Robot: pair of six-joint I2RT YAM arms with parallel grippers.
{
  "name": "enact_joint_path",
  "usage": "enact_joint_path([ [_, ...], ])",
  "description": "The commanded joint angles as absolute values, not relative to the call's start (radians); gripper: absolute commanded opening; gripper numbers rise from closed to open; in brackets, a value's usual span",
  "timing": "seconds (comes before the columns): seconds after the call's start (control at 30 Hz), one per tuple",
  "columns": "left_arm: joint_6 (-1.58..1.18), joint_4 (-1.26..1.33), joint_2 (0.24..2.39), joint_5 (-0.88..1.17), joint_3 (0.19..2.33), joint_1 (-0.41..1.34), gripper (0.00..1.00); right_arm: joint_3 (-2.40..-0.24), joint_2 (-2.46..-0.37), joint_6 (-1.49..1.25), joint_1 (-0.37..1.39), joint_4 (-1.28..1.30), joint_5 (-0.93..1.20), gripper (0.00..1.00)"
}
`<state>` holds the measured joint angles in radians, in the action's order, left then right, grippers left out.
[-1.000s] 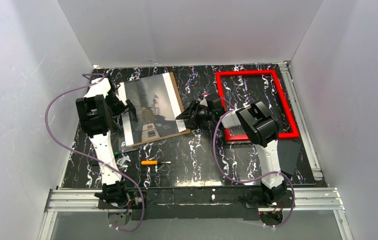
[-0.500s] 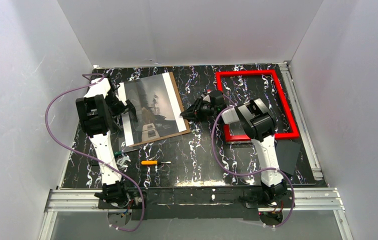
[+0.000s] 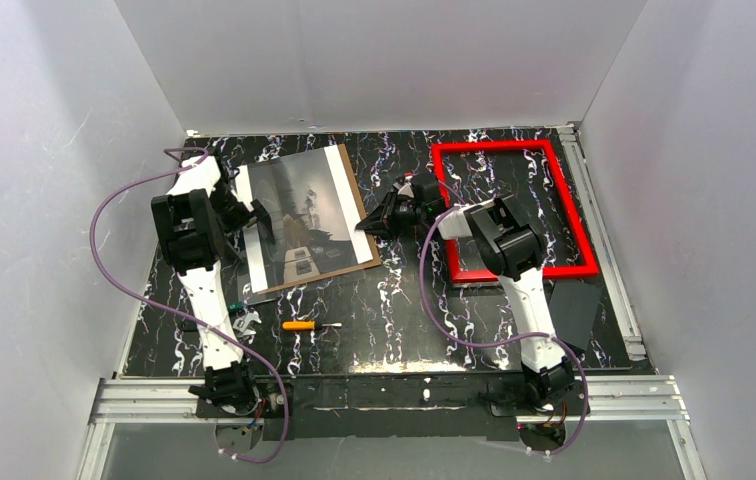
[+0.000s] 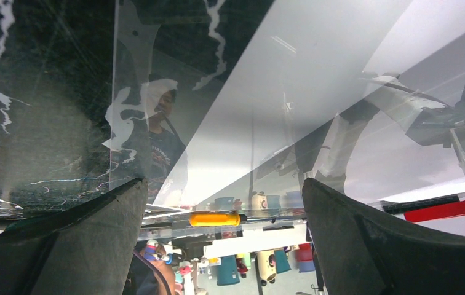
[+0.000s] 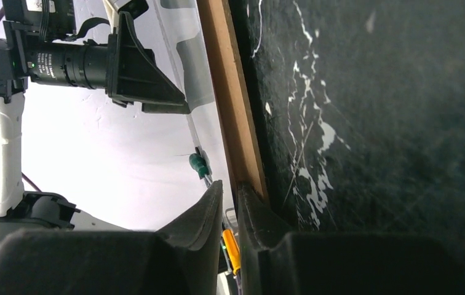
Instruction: Take the photo out of the frame
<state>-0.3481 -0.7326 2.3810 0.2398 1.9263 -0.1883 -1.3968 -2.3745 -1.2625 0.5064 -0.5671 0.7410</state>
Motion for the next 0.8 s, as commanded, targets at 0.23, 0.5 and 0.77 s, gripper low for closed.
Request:
enact_joint_path([
  [0.23, -0.322, -0.749, 2.467, 0.256, 1.889, -0.187, 0.98, -1.536, -2.421, -1.172, 0.525, -0.467, 0.792, 0.19],
  [0.5, -0.321, -0.750, 2.470, 0.259, 1.891, -0.188, 0.98, -1.540, -2.397, -1.180, 0.526, -0.498, 0.802, 0.03],
  [0.77, -0.322, -0.753, 2.474, 0.262, 1.898, -0.188, 0.98, -1.473, -2.365, -1.351, 0.525, -0.712, 0.807, 0.01],
])
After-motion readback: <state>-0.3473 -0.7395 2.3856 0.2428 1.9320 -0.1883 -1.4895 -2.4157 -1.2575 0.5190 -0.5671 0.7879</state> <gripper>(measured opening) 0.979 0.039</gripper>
